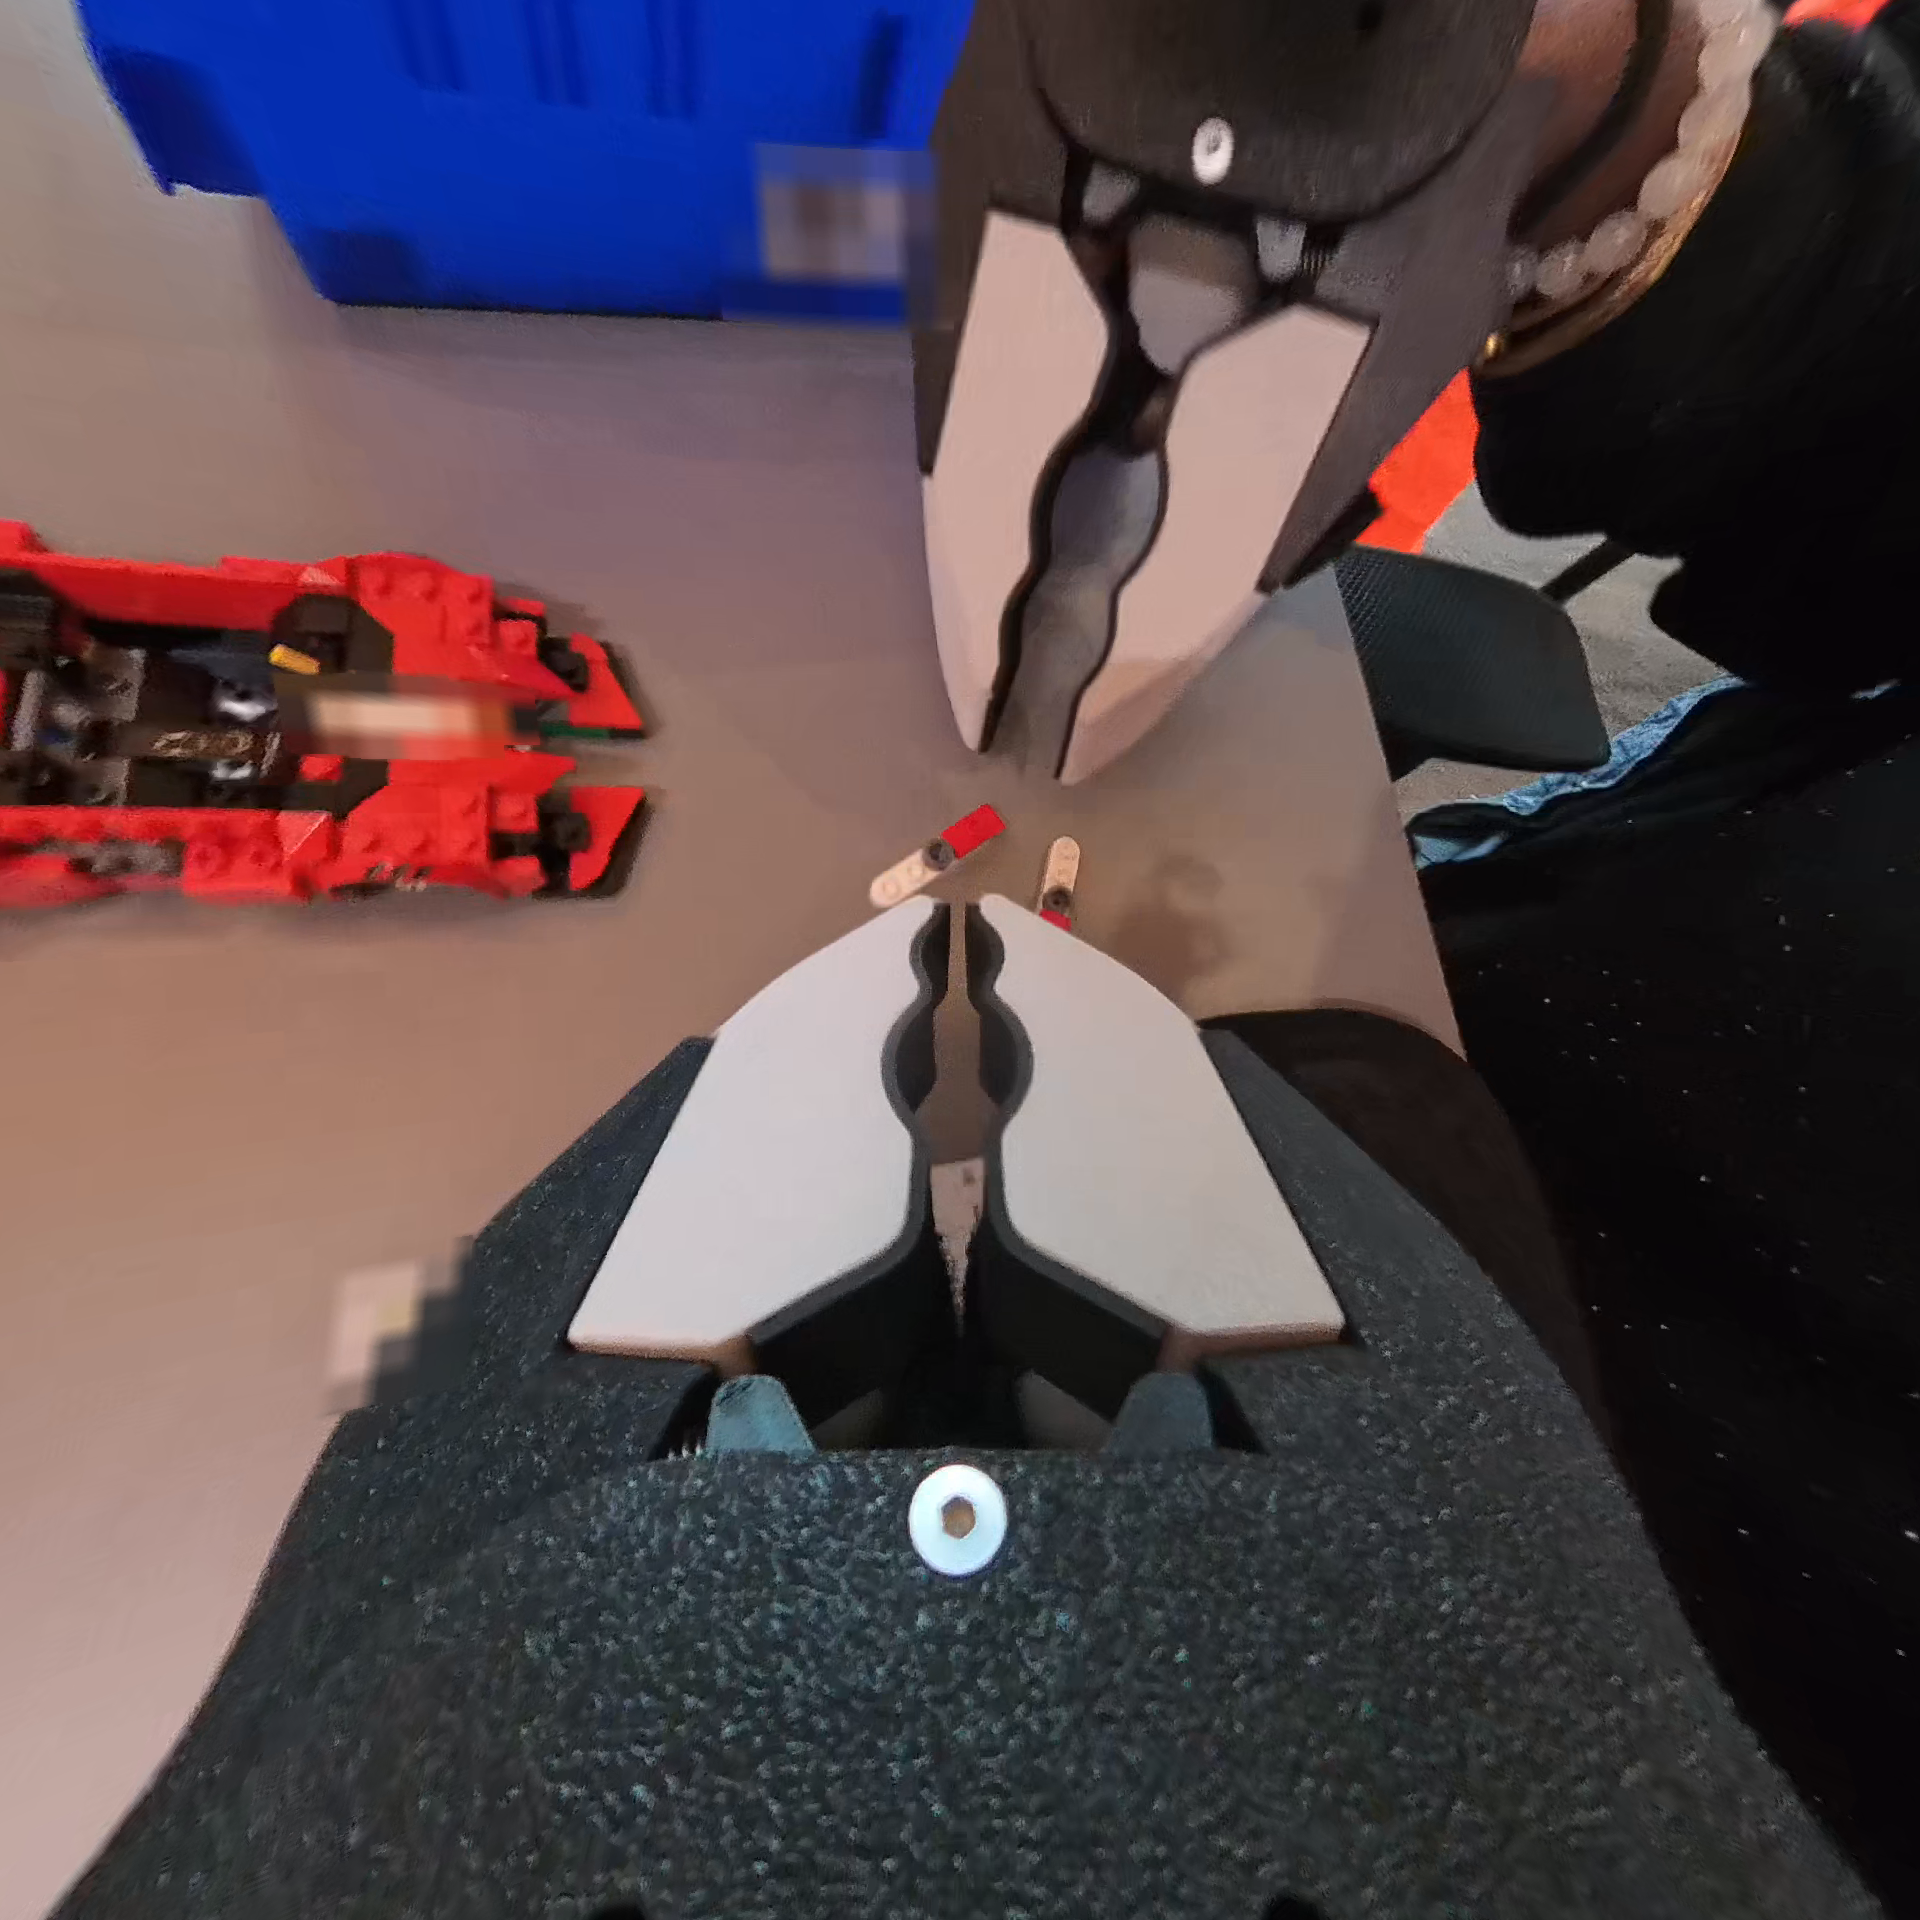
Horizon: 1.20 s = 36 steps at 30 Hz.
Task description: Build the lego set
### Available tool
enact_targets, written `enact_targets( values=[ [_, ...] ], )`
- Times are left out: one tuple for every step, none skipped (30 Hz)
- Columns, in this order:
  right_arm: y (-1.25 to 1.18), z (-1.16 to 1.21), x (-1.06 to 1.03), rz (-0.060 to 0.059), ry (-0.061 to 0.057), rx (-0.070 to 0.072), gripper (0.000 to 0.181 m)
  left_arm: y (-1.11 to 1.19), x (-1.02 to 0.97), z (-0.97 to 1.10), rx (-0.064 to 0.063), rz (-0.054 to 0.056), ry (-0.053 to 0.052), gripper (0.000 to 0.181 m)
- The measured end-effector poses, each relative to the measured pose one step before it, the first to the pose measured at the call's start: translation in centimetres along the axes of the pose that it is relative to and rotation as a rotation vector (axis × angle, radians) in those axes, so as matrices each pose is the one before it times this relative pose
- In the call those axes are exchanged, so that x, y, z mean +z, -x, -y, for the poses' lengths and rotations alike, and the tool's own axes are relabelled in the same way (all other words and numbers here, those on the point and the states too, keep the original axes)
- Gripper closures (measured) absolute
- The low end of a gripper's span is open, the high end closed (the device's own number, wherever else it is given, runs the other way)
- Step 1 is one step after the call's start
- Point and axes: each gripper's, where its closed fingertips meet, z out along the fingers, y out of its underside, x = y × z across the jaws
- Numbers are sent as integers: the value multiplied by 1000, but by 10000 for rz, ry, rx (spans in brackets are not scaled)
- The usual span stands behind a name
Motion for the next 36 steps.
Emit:
enact_targets(
  values=[
    [61, -67, 477, -209, 63, 86, 157, -59, -562, -118, -45, 247, -128, 179],
    [-39, 14, 410, -285, 11, 18, 152, -194, -594, -32, -1, 241, -201, 178],
    [-104, 74, 332, -308, -26, -47, 154, -392, -630, 40, 11, 168, -268, 178],
    [-284, 95, 263, -380, -19, -57, 156, -488, -700, 33, 21, 138, -264, 177],
    [-211, 21, 250, -272, 58, -96, 156, -417, -762, -26, 37, 205, -230, 176],
    [-71, -107, 261, -89, 163, -108, 156, -306, -869, -130, 59, 273, -179, 175],
    [-114, -138, 274, -55, 204, -85, 156, -189, -968, -158, 62, 328, -171, 175],
    [-156, -87, 243, -37, 182, -116, 156, -111, -1085, -113, 44, 341, -226, 175],
    [-142, 190, 95, -6, -5, -147, 157, -13, -1206, -78, -9, 358, -257, 174],
    [-99, 156, 24, 74, 29, -134, 161, 198, -1329, -155, -54, 435, -217, 173],
    [16, -9, 39, 178, 144, -182, 163, 517, -1440, -241, -86, 608, -171, 172],
    [40, 4, 51, 164, 133, -247, 166, 792, -1470, -358, -87, 727, -154, 171],
    [16, 31, 22, 115, 101, -288, 168, 845, -1429, -476, -88, 714, -149, 171],
    [4, -14, 6, 87, 134, -244, 170, 694, -1306, -585, -109, 576, -126, 171],
    [-35, -44, -27, 51, 159, -210, 173, 462, -1144, -651, -158, 418, -95, 170],
    [-5, -60, -34, 46, 147, -272, 173, 280, -963, -695, -186, 290, -56, 169],
    [-18, -74, -33, 24, 134, -279, 173, 131, -778, -684, -176, 207, -33, 169],
    [-25, -93, -40, 51, 146, -190, 173, 50, -612, -637, -166, 170, -28, 169],
    [30, -111, -45, 138, 176, -187, 173, -30, -451, -587, -148, 111, -29, 169],
    [-7, -118, -51, 127, 169, -212, 173, -170, -314, -503, -123, 7, -44, 169],
    [-15, -75, -18, 136, 140, -235, 173, -240, -195, -426, -114, -45, -63, 169],
    [-19, -24, -3, 131, 104, -227, 173, -223, -85, -387, -95, -50, -44, 169],
    [20, -6, 28, 150, 91, -215, 173, -173, -20, -408, -73, -46, 13, 169],
    [18, -48, 53, 131, 110, -274, 173, -142, 50, -360, -71, -48, 25, 168],
    [9, -138, 55, 97, 151, -355, 173, -160, 128, -309, -72, -71, 13, 168],
    [-32, -6, -11, 61, 37, -375, 173, -246, 200, -258, -59, -132, 6, 169],
    [-23, -59, -24, 79, 86, -319, 173, -344, 249, -262, -21, -202, 42, 169],
    [-35, -41, -15, 84, 106, -205, 173, -333, 258, -277, 34, -197, 91, 169],
    [-141, -54, -37, 8, 156, -60, 171, -167, 239, -252, 52, -94, 106, 168],
    [-124, -30, -112, -13, 136, 19, 164, 11, 221, -195, 30, 14, 96, 168],
    [40, 140, -278, 24, -6, 15, 159, 76, 159, -193, 19, 45, 104, 168],
    [13, 349, -441, -88, -201, 33, 156, 74, 92, -164, 35, 44, 96, 168],
    [95, 487, -539, -125, -321, 54, 156, 115, 24, -138, 61, 77, 62, 169],
    [281, 599, -513, -99, -375, 70, 156, 169, -36, -190, 119, 113, 92, 168],
    [473, 717, -354, -48, -408, 51, 157, 230, -93, -277, 158, 168, 140, 168],
    [494, 802, -157, -90, -408, 34, 159, 229, -123, -330, 162, 166, 170, 168]
  ],
)
